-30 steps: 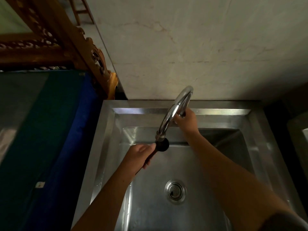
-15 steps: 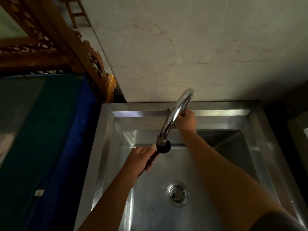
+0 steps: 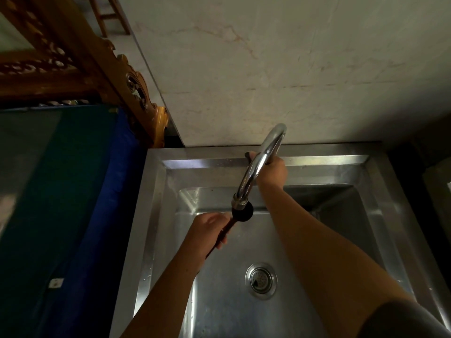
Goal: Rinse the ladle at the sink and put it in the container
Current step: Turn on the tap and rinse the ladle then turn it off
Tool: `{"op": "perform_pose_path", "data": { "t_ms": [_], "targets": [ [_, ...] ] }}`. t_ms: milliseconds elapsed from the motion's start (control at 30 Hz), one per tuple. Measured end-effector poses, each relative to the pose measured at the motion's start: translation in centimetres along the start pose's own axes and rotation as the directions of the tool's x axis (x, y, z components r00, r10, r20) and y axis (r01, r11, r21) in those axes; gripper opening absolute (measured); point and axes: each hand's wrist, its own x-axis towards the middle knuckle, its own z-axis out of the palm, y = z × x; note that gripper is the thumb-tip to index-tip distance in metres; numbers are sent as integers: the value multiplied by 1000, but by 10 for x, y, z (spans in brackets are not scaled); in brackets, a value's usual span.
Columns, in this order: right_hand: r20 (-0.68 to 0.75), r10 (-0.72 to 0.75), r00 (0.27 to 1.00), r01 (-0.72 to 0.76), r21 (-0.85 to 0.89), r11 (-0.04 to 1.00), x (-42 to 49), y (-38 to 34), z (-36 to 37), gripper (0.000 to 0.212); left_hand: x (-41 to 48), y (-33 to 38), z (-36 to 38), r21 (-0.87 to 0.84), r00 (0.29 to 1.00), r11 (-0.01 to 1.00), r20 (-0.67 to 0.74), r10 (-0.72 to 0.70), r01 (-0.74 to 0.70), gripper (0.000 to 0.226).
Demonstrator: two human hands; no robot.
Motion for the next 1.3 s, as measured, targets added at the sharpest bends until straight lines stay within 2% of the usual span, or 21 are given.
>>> {"op": "perform_pose_path", "data": {
  "t_ms": [200,333,400,500,567,667,867,1100,1300],
  "targets": [
    [83,-52,995,53,-11,999,-8,3,-10,16,-4,0,0,-9,1000,1000,-14,8,-8,35],
    [45,-64,997,63,39,997,-32,8,-23,40,-10,8,3,-26,999,999,-22,40,-40,33],
    [35,-66,997,63,73,995,-48,9,-28,41,-11,14,6,-47,998,997,-28,54,-56,33],
    [101,-18,995,1,165,986,-71,9,-37,36,-8,21,9,-56,998,997,-28,56,-58,37],
    [128,-8,992,-14,169,985,-79,7,-44,33,-5,27,12,-111,998,992,-17,52,-54,32],
    [274,5,962,-74,241,968,-89,-3,-50,19,-1,38,19,-141,999,989,-26,32,-36,36],
    [501,-45,864,-154,348,925,-101,-24,-59,45,0,53,36,-160,996,984,-56,64,-72,41],
    [560,-118,820,-174,441,881,-106,-34,-63,55,0,64,45,-209,993,975,-101,59,-79,39],
    [561,-97,822,-260,521,813,-105,-38,-60,51,-15,36,33,-244,983,952,-30,182,-184,30]
  ]
}}
